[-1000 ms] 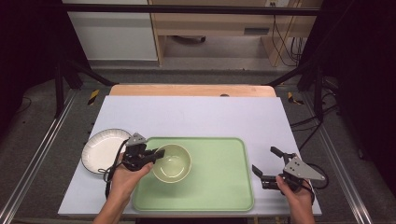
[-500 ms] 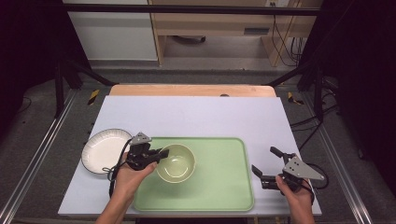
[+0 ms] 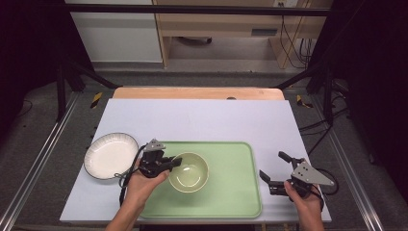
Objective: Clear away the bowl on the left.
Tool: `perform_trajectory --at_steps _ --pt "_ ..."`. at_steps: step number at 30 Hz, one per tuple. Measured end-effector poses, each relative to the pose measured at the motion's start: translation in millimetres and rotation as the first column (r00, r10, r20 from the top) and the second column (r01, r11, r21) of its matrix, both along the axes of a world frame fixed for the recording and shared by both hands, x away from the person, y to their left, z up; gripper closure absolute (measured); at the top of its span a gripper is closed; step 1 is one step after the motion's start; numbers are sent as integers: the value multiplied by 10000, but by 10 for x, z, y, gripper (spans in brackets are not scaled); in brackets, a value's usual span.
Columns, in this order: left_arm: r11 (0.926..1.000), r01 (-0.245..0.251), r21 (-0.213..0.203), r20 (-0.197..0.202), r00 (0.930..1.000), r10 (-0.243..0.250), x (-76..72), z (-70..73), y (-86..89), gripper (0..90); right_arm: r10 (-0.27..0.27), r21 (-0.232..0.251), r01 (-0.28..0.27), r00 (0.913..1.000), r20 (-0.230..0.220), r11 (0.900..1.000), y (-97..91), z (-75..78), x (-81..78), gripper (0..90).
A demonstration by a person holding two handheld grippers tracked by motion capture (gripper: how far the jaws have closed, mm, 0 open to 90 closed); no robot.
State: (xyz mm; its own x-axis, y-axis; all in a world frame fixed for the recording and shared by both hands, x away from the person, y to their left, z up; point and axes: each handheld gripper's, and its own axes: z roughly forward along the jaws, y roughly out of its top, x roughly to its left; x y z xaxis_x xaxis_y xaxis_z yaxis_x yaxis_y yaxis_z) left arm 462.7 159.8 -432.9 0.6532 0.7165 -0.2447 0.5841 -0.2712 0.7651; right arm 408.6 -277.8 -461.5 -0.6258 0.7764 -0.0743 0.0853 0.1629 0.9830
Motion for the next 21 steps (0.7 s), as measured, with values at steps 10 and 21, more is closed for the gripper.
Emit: perform_trajectory --at_steps 10,21 --pt "9998 180 105 -113 9998 -179 -9 -54 -92 817 -17 -28 17 10000 -55 10000 -2 -1 -1 45" --pt "9993 328 158 -282 9991 -324 -1 -103 -144 816 -34 -11 34 10000 -29 10000 -3 1 -2 45"
